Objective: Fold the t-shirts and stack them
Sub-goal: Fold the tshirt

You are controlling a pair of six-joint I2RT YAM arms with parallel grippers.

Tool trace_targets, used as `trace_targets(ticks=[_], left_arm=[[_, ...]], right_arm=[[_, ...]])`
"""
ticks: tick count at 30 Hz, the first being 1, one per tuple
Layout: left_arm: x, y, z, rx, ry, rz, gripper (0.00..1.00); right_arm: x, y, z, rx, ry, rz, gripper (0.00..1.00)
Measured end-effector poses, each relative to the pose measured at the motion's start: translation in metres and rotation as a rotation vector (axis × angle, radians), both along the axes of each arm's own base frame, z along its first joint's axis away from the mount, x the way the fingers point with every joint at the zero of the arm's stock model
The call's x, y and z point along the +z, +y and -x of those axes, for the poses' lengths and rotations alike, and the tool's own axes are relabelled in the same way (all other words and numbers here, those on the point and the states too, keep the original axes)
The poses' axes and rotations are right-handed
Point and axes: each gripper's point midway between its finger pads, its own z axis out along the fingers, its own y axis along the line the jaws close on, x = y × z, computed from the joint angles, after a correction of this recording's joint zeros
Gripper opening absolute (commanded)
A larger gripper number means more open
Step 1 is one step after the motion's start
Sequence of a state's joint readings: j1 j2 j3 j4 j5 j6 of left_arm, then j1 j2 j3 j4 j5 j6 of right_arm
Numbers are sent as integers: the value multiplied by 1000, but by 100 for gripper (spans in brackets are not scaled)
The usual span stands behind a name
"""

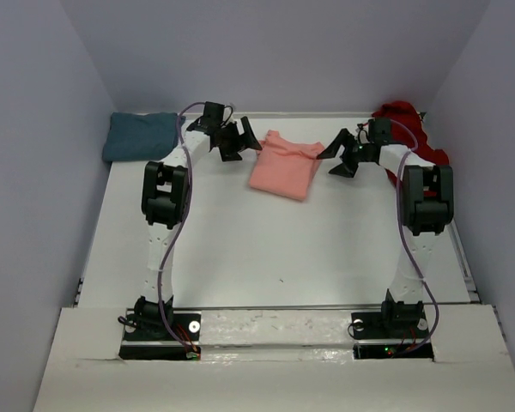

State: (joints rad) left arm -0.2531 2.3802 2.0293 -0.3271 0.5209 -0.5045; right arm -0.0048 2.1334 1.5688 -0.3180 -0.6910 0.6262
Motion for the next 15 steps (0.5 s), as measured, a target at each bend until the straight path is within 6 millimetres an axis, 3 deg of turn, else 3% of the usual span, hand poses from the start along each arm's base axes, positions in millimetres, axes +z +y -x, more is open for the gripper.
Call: trace_targets(ticks=[7,15], left_arm=[[-23,5,2,-10,41,-23,99],[-25,5,3,-17,43,-30,99]], right_arm=[[-31,7,-3,3,48,-17,82],[-29,24,-14,29,15,-18,80]])
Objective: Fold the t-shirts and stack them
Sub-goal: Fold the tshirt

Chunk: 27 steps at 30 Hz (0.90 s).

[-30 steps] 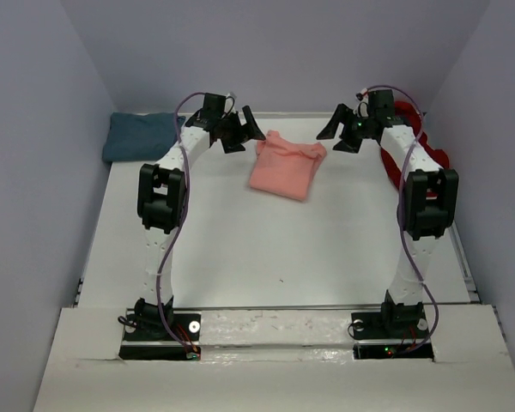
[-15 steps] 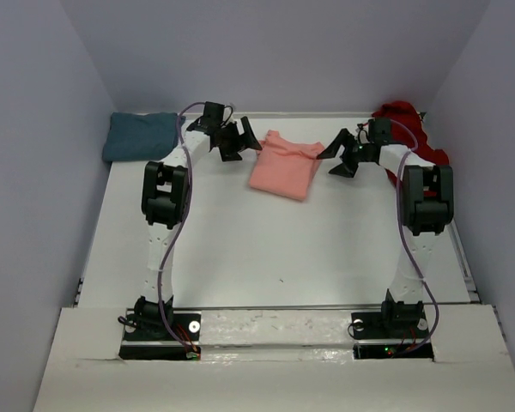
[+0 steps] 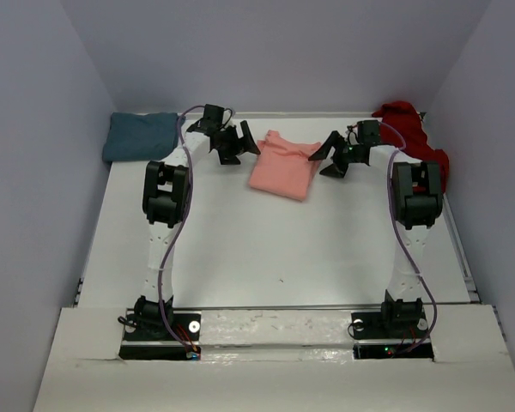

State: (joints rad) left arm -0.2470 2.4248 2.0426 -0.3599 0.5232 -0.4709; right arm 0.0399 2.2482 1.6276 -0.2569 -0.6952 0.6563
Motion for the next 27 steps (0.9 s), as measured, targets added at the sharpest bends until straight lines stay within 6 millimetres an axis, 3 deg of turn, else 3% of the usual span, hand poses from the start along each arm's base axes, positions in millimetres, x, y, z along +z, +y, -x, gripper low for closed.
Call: trace_targets(ticks=[12,21,24,26,27], left_arm=[[-5,-9,5,-32,21,25,95],[-6,-39,21,-93,31,37,86],[-5,-50,26,-105,37,44,78],[-5,-57,29,-111,39,52,61],[-4,-60,29,-112,40,57,48]], right_arm=[[-4,13,-11,18,-15,1,77],[-5,14,-14,22,-19,8,72],[-6,13,-13,23,-18,17,67],[-7,12,-13,22,-15,30,57],[-8,11,-13,21,-10,39,37]])
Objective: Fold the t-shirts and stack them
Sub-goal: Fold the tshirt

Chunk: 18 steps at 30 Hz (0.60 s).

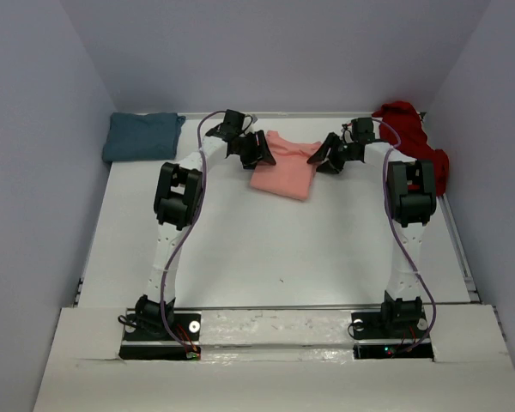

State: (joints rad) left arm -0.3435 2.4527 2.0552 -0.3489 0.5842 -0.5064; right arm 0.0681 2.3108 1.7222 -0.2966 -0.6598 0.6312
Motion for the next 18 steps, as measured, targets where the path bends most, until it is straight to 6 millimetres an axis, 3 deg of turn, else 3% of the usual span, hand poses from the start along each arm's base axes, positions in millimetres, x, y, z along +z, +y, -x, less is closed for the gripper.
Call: trace_targets(ticks=[4,6,13,18], left_arm=[[2,-7,3,-6,4,12,27],[2,-10,4,-8,8,16,25],[-18,-7,18,-9,63,-3,24],[-22,-1,45,-21,109,-50,24]], right_arm=[[-7,-4,1,-7,16,45,4],[-13,-6,3,-9,35,61,0],[-13,-9,5,4,57,95,0],[-18,-5,19,52,92,133,0]])
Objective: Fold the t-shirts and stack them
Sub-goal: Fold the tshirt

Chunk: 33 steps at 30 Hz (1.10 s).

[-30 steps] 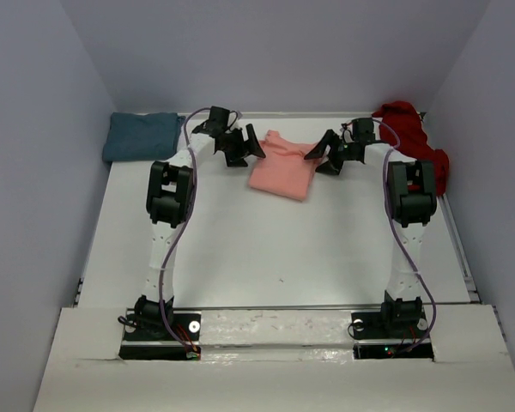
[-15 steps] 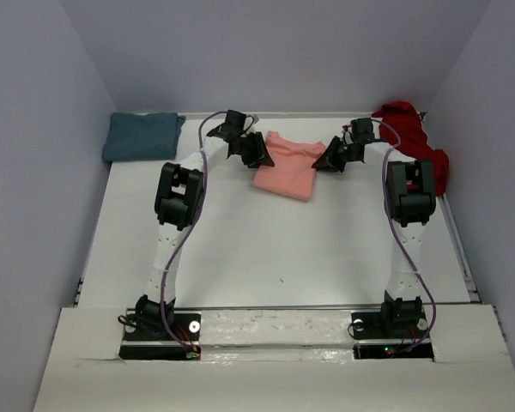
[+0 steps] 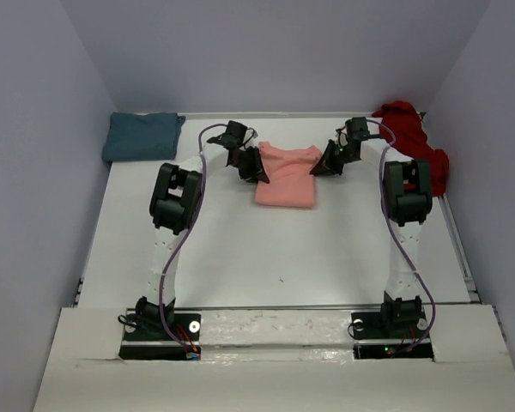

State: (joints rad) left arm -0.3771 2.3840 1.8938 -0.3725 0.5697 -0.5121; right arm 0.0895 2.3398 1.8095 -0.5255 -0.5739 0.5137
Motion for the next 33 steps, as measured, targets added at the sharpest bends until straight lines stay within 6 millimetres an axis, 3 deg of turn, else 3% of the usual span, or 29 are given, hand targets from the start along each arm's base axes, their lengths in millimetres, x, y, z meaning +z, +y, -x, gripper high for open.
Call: trace_targets(ticks=[5,9,16,18,22,25,27,28,30,33], left_arm=[[-3,12,45,-38,59,-75,24],[-5,19,73,-76,93,-110,24],[-2,34,148,-175,170,-188,24],[2,44,180,-205,207,-211,24],[8,50,210,-238,222,-223,24],[15,58,229,-243,229,-226,26],[19,60,232,-244,224,-226,59],[21,60,233,-244,220,-224,59],[22,60,232,-251,210,-223,71],[22,60,232,-251,209,-223,81]], right_arm=[[-4,11,20,59,39,27,0],[-4,22,48,120,81,56,0],[1,39,125,250,212,133,0],[6,42,151,288,254,160,0],[20,45,192,342,300,193,0],[34,44,208,357,305,196,0],[42,42,211,354,292,202,0],[43,41,210,352,288,203,0],[45,40,210,351,282,205,0],[44,40,210,353,281,206,16]])
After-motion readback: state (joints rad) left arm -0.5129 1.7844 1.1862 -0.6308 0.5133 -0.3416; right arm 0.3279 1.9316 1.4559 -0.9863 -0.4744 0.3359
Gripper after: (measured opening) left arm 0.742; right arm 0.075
